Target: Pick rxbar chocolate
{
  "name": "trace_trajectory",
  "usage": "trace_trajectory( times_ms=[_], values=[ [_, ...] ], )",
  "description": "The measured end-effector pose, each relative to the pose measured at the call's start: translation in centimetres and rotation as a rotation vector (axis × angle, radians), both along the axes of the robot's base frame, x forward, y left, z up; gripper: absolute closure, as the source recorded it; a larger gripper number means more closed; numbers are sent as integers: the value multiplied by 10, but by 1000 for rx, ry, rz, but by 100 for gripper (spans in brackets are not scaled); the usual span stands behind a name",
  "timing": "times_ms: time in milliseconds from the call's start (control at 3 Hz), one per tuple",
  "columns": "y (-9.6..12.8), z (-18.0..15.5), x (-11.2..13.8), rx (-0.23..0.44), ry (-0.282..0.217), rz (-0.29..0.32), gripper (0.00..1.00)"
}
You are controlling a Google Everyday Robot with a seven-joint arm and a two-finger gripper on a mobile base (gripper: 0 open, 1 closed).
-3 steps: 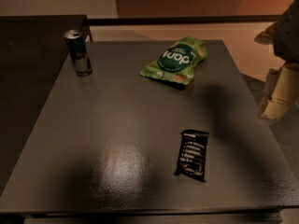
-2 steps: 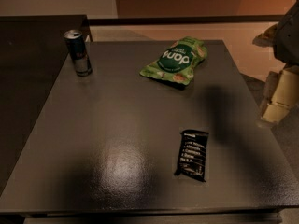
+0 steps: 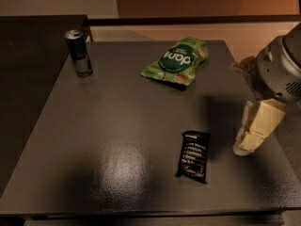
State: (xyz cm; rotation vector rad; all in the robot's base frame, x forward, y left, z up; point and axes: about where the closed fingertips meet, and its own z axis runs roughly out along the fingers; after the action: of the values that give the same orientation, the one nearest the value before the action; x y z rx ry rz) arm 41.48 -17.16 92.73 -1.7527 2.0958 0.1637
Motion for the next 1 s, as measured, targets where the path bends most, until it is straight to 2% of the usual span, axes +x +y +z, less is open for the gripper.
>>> trace_trajectory(
  times_ms=[667, 1000],
  values=[
    [29, -44, -21, 151, 65, 5, 0],
    [44, -62, -32, 222, 70, 7, 0]
  ],
)
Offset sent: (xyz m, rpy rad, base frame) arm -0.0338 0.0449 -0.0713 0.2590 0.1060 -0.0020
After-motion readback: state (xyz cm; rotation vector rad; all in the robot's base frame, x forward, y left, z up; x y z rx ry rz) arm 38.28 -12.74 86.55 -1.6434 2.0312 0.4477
